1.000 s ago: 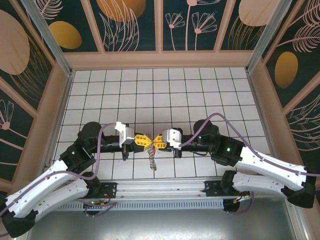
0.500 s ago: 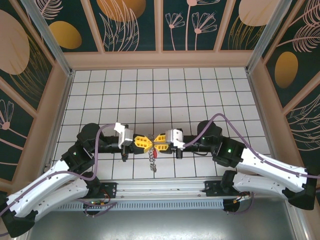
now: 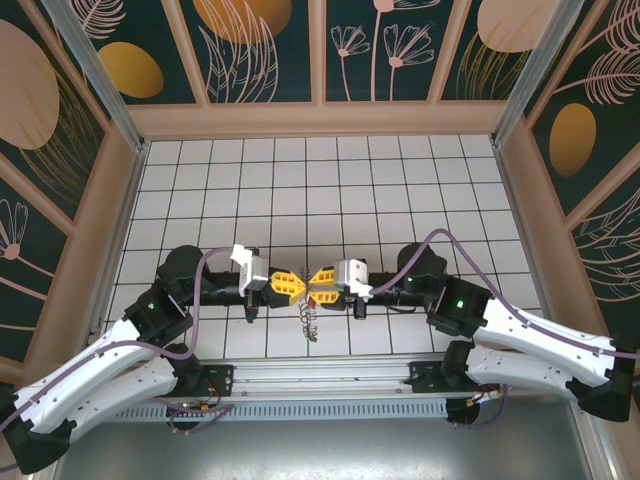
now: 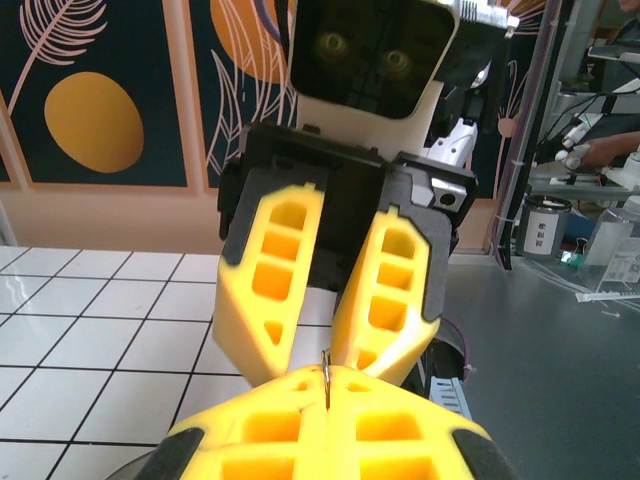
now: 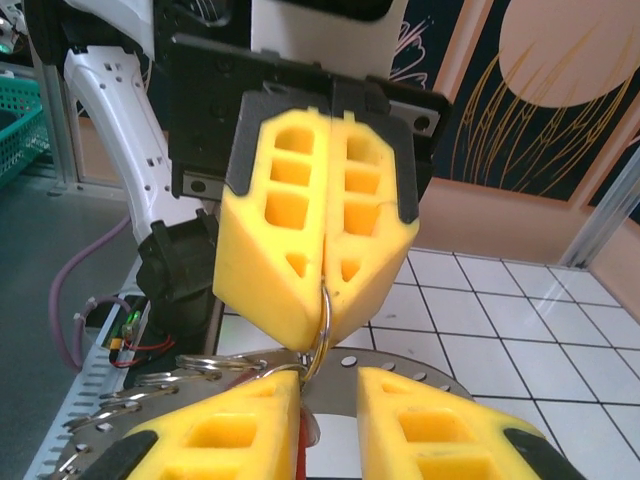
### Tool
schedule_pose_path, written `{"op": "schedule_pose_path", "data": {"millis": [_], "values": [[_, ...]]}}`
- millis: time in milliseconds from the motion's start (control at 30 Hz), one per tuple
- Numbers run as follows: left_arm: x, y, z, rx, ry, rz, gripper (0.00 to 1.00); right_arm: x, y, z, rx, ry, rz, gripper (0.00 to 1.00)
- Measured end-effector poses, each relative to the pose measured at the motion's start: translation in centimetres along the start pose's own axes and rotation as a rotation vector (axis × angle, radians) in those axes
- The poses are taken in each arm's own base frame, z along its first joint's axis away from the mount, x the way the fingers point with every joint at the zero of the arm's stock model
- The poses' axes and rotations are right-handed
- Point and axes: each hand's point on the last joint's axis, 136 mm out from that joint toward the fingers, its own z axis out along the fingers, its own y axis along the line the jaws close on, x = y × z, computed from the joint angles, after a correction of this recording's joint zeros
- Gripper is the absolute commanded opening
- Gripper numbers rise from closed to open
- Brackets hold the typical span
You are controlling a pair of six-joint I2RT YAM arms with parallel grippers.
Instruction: Put the keys on the keyring
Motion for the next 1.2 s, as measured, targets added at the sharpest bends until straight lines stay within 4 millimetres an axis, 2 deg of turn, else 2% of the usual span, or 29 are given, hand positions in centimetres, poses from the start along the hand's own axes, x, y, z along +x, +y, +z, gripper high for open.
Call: {"op": "schedule_pose_path", "data": {"millis": [267,667,900,1000,1200], "values": [[0.0,0.0,0.0,0.001,0.002,0.000,0.00,0.4,0.0,0.4,-0.007,0.009,0.002,0.17],[0.0,0.0,0.1,0.003,0.001,0.015,0.00,0.1,0.1,0.3,-0.019,-0.003,0.002,0.21],[0.2,0.2,0.3,0.003,0.010,0.014,0.00,-1.3,0.1,-0.5,-0.008,-0.049,-0.014,0.21],[0.4,0.3,0.4,0.003,0.017,0.010,0.00,-2.2,0.0,-0.9,-0.003,-0.081,-0.025,0.18],[0.5,0.3,0.4,0.003,0.020,0.008,0.00,-2.0,-0.2,-0.5,0.000,-0.080,-0.024,0.18]]}}
